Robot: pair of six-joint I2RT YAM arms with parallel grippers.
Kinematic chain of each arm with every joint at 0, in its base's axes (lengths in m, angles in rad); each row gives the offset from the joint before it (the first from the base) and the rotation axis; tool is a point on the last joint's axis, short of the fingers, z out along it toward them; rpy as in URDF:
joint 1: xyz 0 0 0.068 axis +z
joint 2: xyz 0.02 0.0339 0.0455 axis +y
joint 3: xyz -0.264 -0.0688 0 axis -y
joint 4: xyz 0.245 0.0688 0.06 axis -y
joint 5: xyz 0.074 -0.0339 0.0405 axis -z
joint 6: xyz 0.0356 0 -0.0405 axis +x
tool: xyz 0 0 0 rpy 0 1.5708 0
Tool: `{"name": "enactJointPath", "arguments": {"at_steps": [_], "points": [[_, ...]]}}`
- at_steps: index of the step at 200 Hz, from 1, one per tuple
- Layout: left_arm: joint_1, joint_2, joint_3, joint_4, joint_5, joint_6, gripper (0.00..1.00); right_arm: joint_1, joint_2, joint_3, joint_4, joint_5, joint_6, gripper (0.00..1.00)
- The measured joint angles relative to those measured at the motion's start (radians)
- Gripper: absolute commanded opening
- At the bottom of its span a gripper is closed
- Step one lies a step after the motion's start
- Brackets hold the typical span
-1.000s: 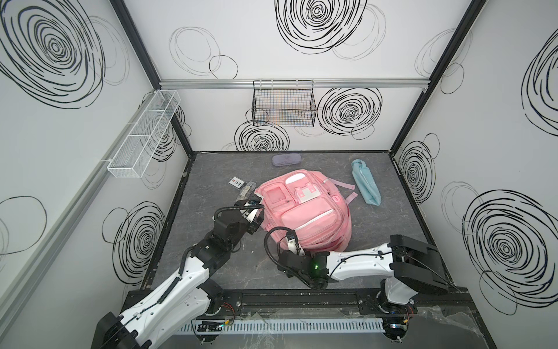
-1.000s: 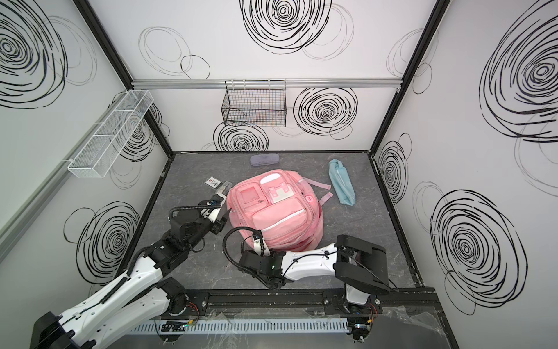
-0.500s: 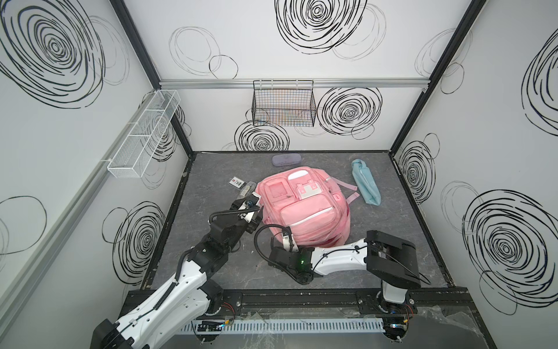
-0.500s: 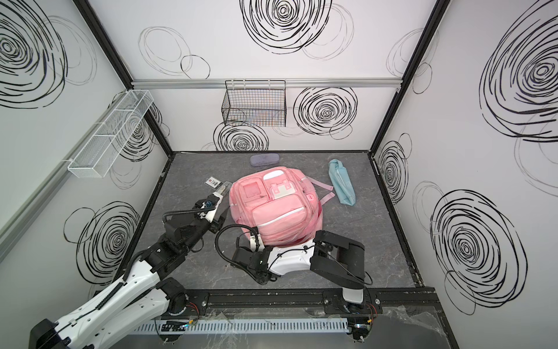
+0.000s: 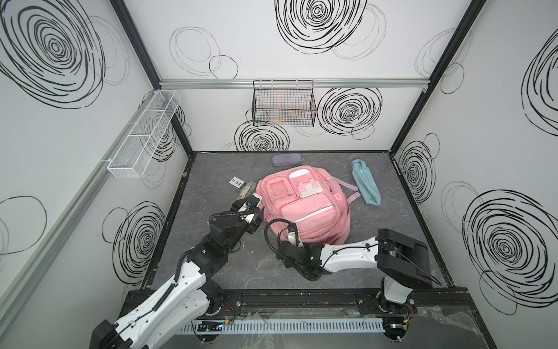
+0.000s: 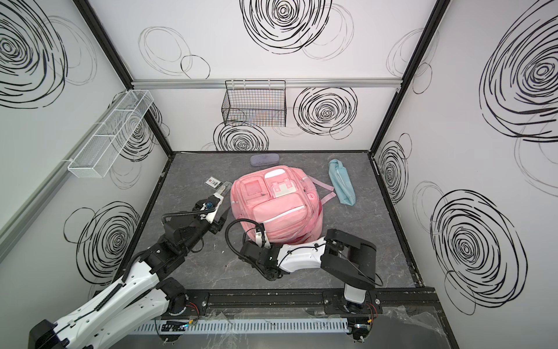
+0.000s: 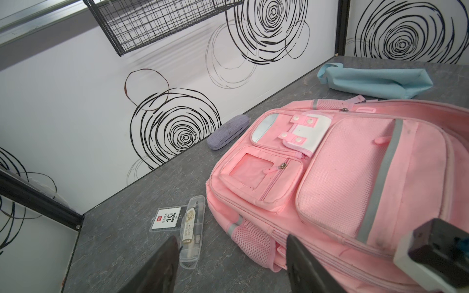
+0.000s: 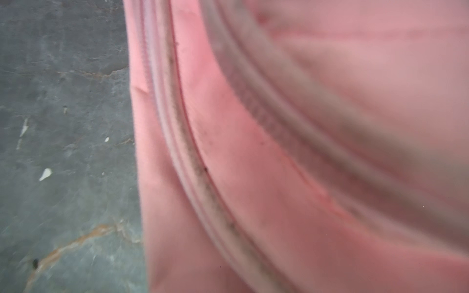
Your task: Pack the student bag
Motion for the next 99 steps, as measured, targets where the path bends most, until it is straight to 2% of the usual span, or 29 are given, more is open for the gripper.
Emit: {"name": "enactJointPath", "arguments": {"at_steps": [28,62,99], "points": [[-0.034,-0.007,0.0,-0.015,0.075,0.08,0.74,-0.019,-0.184,-0.106,0.074,-0.137,-0.013,0.0],[-0.129,0.006,0.0,-0.071,0.227,0.216,0.74,-0.068,-0.356,-0.203,0.1,-0.291,-0.021,0.0],[-0.222,0.137,0.001,-0.135,0.35,0.326,0.74,-0.172,-0.577,-0.327,0.124,-0.476,-0.007,0.0]]}}
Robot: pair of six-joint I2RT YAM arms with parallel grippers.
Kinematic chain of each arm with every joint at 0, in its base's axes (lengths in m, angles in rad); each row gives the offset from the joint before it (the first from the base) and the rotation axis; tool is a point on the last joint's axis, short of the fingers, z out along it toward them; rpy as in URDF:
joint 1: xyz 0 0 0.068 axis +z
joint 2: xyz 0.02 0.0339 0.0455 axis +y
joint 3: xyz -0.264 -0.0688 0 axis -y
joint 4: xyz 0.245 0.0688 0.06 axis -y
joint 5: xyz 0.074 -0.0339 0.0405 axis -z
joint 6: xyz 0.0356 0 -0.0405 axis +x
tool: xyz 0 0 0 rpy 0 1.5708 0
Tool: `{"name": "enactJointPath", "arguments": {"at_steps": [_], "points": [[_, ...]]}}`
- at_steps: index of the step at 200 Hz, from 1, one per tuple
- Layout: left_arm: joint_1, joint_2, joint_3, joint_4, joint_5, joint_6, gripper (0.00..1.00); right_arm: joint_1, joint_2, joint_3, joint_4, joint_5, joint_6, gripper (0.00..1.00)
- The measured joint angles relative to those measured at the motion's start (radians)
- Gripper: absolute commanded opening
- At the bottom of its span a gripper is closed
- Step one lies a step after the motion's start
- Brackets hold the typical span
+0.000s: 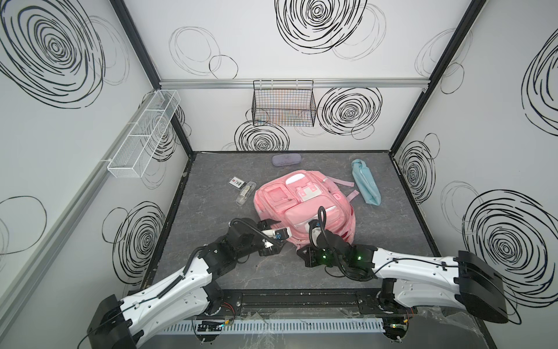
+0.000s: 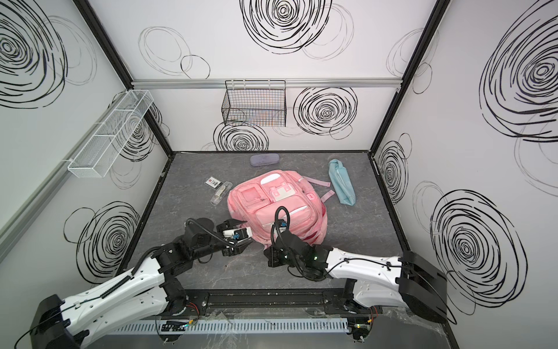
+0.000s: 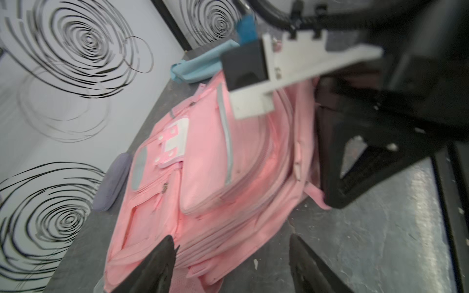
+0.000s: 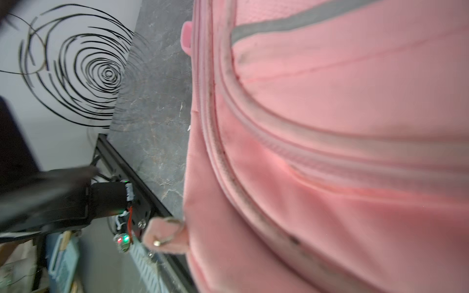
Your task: Pack the student bag
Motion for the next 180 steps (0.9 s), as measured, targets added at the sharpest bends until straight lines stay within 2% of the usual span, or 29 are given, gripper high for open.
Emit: {"name": "enactJointPath", "arguments": {"at_steps": [44,83,114,136,164,171,180], "points": [[-0.055,0.15,0.04,-0.018,0.039,0.057,0.73,-0.097,-0.183,-0.114,0.055,-0.148,0.055,0.0],[-0.146,0.234,0.075,0.054,0.027,0.088,0.68,-0.117,-0.196,-0.092,-0.019,-0.191,0.035,0.0],[-0.188,0.33,0.089,0.126,-0.026,0.091,0.62,-0.119,-0.189,-0.085,-0.069,-0.214,0.016,0.0],[-0.19,0.38,0.095,0.175,-0.062,0.096,0.47,-0.119,-0.186,-0.079,-0.087,-0.233,0.0,0.0],[-0.19,0.407,0.097,0.217,-0.086,0.099,0.45,-0.121,-0.186,-0.061,-0.108,-0.252,-0.015,0.0],[-0.19,0.407,0.097,0.22,-0.085,0.098,0.39,-0.121,-0.186,-0.058,-0.113,-0.253,-0.018,0.0],[-0.19,0.409,0.097,0.226,-0.08,0.096,0.21,-0.122,-0.186,-0.053,-0.12,-0.254,-0.024,0.0]]}}
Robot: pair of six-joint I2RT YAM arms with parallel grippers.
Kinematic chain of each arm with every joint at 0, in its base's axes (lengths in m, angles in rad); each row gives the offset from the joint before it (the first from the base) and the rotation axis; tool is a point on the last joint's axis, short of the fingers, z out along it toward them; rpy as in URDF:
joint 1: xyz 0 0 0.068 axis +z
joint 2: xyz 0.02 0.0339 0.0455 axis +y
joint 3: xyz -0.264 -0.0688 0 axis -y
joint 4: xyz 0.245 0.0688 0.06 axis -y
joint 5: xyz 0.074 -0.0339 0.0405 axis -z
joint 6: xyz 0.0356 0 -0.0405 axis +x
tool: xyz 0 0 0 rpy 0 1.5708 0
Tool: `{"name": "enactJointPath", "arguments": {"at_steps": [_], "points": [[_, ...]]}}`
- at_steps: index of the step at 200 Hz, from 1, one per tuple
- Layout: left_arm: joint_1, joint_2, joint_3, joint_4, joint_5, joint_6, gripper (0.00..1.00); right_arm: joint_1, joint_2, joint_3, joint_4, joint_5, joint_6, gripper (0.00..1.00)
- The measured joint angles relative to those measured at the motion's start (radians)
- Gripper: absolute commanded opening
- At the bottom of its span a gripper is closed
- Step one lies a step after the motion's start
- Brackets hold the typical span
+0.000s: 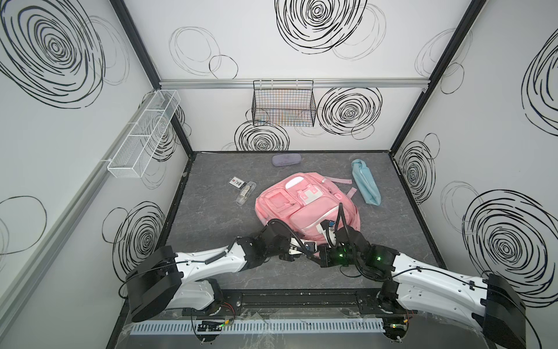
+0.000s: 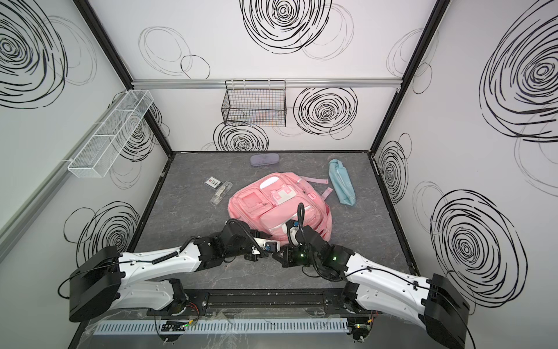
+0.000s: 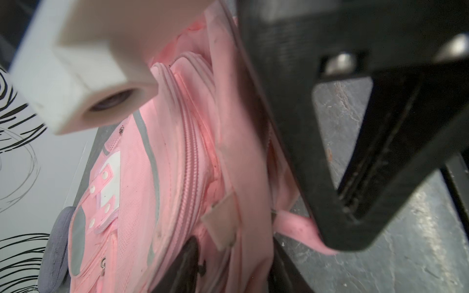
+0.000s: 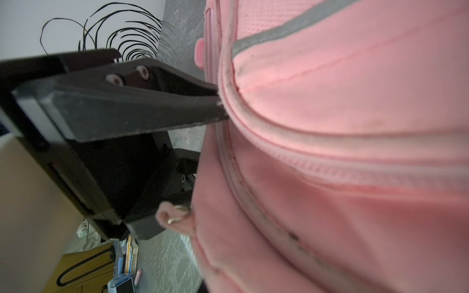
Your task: Pack the student bag
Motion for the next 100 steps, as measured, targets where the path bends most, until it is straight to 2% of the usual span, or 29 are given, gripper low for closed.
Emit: {"name": "enactJointPath", "arguments": {"at_steps": [8,43,67,100], "points": [[0.001,0.002,0.0,0.004,0.009,-0.002,0.0,-0.001,0.0,0.006,-0.005,0.0,-0.005,0.0],[0.022,0.004,0.009,-0.013,0.081,0.0,0.0,-0.002,-0.004,0.023,-0.047,0.013,-0.05,0.0],[0.043,0.006,0.041,-0.055,0.133,-0.023,0.0,0.0,-0.024,0.023,-0.043,0.068,-0.085,0.0],[0.06,0.006,0.056,-0.058,0.16,-0.09,0.0,0.017,-0.039,0.021,-0.02,0.159,-0.112,0.1]]}}
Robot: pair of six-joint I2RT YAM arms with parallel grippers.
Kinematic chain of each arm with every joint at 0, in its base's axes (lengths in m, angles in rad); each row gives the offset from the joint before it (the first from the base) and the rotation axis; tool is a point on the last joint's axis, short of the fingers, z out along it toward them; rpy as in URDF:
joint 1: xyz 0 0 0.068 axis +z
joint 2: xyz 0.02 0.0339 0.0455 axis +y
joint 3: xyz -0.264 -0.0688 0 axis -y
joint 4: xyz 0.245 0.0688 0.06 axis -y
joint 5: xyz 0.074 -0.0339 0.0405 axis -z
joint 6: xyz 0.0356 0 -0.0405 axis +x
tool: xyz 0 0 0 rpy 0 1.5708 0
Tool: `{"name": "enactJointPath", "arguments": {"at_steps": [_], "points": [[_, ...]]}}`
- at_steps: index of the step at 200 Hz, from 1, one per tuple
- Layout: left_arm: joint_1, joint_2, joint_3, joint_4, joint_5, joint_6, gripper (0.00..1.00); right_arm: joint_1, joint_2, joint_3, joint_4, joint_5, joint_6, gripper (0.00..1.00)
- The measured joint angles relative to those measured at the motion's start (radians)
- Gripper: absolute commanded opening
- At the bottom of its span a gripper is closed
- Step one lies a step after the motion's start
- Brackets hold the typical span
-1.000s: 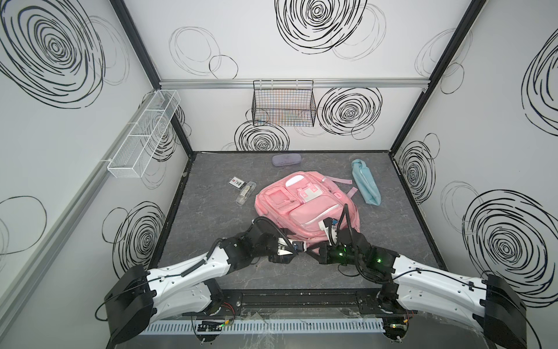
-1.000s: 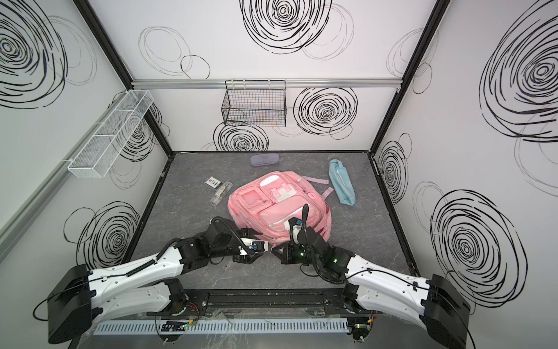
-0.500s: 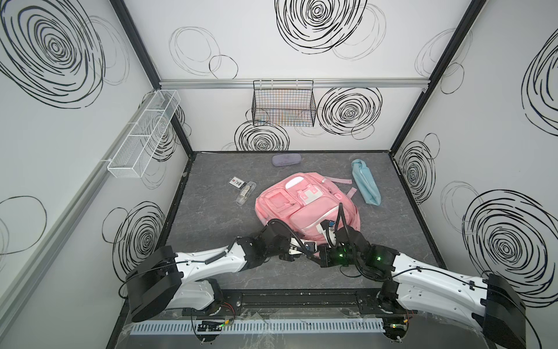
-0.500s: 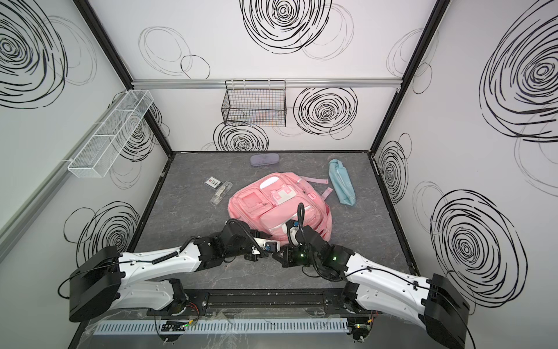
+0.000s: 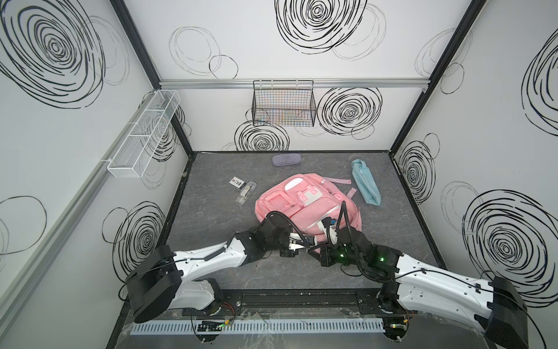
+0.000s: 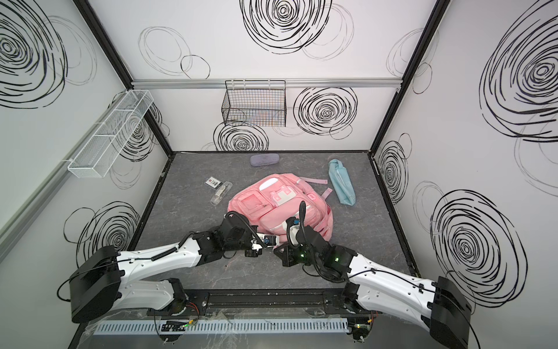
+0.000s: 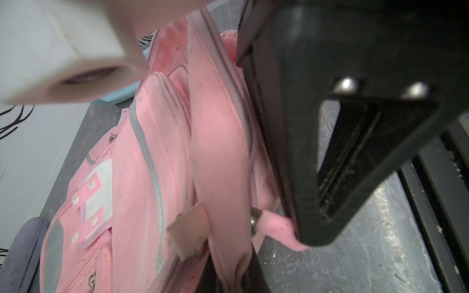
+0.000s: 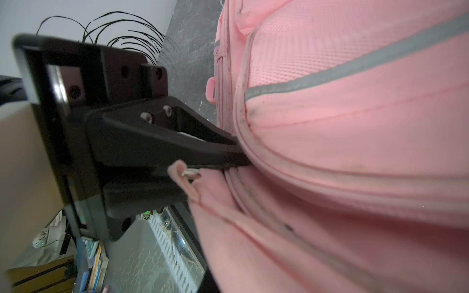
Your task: Pack the student bag
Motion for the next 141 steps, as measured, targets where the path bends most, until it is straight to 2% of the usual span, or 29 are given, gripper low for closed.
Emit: {"name": "enactJointPath", "arguments": {"at_steps": [15,28,51,127,141], "points": [[0.009,0.0,0.001,0.014,0.016,-0.031,0.0,0.007,-0.007,-0.01,0.023,0.042,-0.012,0.11],[0.015,0.0,0.002,0.021,0.03,-0.05,0.0,0.011,-0.009,-0.021,0.048,0.082,-0.023,0.19],[0.017,-0.001,0.002,0.019,0.047,-0.073,0.0,0.012,-0.013,-0.034,0.108,0.138,-0.036,0.25],[0.043,-0.006,-0.007,0.046,0.064,-0.158,0.0,0.022,0.015,-0.085,0.275,0.185,-0.043,0.33],[0.058,-0.006,-0.014,0.061,0.079,-0.191,0.0,0.023,0.028,-0.095,0.312,0.192,-0.037,0.39]]}}
